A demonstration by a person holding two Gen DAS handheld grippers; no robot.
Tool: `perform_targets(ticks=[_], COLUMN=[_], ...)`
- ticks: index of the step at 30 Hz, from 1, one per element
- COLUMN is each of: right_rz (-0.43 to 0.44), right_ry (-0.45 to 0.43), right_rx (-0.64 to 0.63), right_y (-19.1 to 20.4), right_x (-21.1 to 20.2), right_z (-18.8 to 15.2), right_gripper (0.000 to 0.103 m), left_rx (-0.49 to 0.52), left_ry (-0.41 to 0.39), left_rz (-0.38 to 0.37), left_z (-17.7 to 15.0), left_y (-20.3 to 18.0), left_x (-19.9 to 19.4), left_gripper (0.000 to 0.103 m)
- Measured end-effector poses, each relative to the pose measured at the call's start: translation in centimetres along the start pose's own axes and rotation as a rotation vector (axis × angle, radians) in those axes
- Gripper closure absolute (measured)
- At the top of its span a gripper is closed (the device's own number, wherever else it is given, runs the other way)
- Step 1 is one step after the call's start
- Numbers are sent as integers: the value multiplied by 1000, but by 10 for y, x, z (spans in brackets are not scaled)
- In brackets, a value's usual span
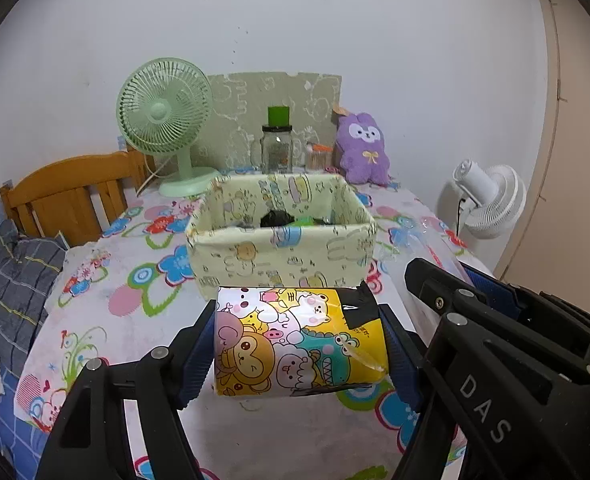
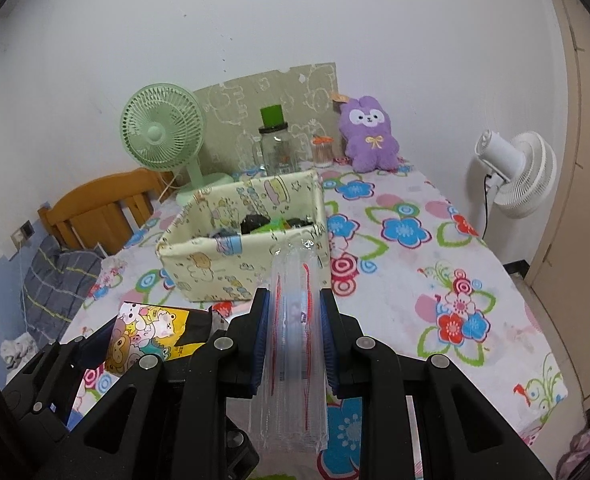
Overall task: Organize soft objects
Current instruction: 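Lift and carry the pouch and tube pack over the fabric box with both grippers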
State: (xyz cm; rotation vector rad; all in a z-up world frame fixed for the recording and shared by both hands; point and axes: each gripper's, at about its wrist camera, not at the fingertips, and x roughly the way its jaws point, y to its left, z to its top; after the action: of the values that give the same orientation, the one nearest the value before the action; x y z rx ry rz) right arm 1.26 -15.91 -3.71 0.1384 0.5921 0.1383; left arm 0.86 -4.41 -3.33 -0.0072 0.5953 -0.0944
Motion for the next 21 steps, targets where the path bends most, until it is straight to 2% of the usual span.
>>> perform_targets(ticks=[6,21], right_rz=[12,13], right_ry=[-28,-36], right_rx=[-11,-17], right_y=[7,15], right_x=[-7,-2], right_z=[15,39], right_gripper=[76,76], left_rx=[-2,-15], left_ry=[-27,-32], left_rz=[9,12], left_z=[13,36], left_y=[3,10], left_x=[-9,-4], left_gripper=[27,27])
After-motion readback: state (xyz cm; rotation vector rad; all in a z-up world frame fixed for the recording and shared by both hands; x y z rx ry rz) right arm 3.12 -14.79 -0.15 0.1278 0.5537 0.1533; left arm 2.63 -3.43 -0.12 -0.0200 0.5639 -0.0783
